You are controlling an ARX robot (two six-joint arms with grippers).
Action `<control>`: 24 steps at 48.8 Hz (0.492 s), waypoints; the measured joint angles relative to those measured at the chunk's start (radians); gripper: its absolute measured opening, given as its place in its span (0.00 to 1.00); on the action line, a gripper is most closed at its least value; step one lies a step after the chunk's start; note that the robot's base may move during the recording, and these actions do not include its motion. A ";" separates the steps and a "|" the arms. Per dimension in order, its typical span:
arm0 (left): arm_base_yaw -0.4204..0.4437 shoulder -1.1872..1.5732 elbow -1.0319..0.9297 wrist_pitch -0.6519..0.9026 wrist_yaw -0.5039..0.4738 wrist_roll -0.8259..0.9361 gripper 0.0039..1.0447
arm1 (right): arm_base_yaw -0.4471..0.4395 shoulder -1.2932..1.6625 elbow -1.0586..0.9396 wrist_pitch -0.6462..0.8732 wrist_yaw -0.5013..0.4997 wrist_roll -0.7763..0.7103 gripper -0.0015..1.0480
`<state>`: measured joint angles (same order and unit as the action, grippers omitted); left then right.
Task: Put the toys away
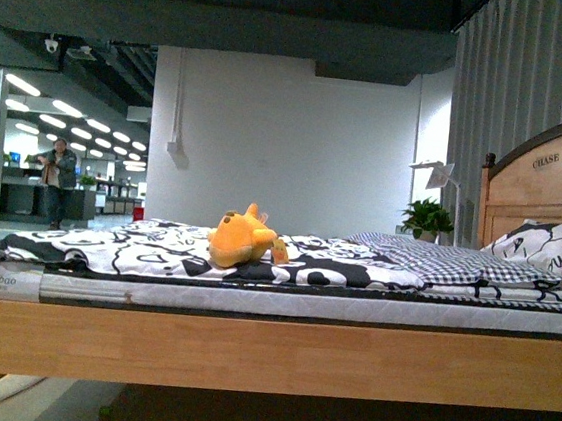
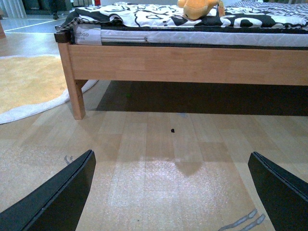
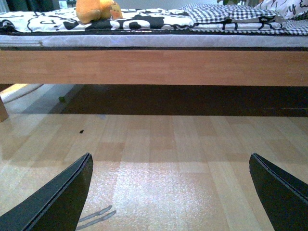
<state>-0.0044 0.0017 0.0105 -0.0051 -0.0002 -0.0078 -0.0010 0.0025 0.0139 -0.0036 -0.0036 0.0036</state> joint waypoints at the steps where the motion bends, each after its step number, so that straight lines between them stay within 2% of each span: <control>1: 0.000 0.000 0.000 0.000 0.000 0.000 0.94 | 0.000 0.000 0.000 0.000 0.000 0.000 0.94; 24: 0.000 0.000 0.000 0.000 0.000 0.000 0.94 | 0.000 0.000 0.000 0.000 0.000 0.000 0.94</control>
<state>-0.0044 0.0017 0.0105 -0.0051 -0.0002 -0.0078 -0.0010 0.0025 0.0139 -0.0036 -0.0036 0.0036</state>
